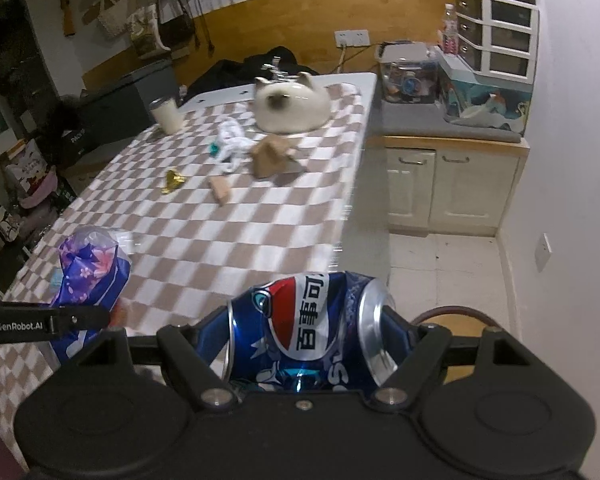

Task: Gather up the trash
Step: 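Carry the Pepsi can and purple bag with both tools over the trash bin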

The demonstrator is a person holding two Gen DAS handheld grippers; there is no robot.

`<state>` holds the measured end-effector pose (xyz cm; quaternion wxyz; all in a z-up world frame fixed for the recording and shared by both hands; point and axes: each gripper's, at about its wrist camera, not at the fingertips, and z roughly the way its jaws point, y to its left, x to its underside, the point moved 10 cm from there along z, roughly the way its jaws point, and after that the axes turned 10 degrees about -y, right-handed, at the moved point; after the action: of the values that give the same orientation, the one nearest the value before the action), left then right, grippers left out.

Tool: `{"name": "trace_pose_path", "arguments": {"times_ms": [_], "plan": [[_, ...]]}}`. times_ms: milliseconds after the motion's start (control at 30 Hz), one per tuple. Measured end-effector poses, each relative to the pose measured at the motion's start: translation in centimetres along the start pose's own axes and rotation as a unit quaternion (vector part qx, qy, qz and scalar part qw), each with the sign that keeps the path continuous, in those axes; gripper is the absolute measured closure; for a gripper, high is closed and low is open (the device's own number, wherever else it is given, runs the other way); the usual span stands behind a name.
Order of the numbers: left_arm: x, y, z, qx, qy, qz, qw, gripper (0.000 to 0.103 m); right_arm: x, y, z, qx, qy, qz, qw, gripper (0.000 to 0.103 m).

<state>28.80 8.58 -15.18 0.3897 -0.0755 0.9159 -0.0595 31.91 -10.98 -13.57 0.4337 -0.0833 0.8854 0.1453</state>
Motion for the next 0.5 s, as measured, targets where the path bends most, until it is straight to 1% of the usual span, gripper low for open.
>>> {"name": "trace_pose_path", "arguments": {"times_ms": [200, 367, 500], "plan": [[0.1, -7.2, 4.5, 0.023, 0.023, 0.015, 0.9993, 0.073, 0.1, -7.1, 1.3, 0.010, 0.015, 0.005, 1.000, 0.024], [0.9, -13.1, 8.8, 0.062, 0.051, 0.035, 0.9961, 0.072, 0.6, -12.8, 2.4, 0.033, 0.027, 0.024, 0.999, 0.024], [2.1, -17.0, 12.5, 0.083, 0.078, 0.050, 0.9922, 0.072, 1.6, -17.3, 3.4, 0.057, 0.038, 0.047, 0.997, 0.024]]}}
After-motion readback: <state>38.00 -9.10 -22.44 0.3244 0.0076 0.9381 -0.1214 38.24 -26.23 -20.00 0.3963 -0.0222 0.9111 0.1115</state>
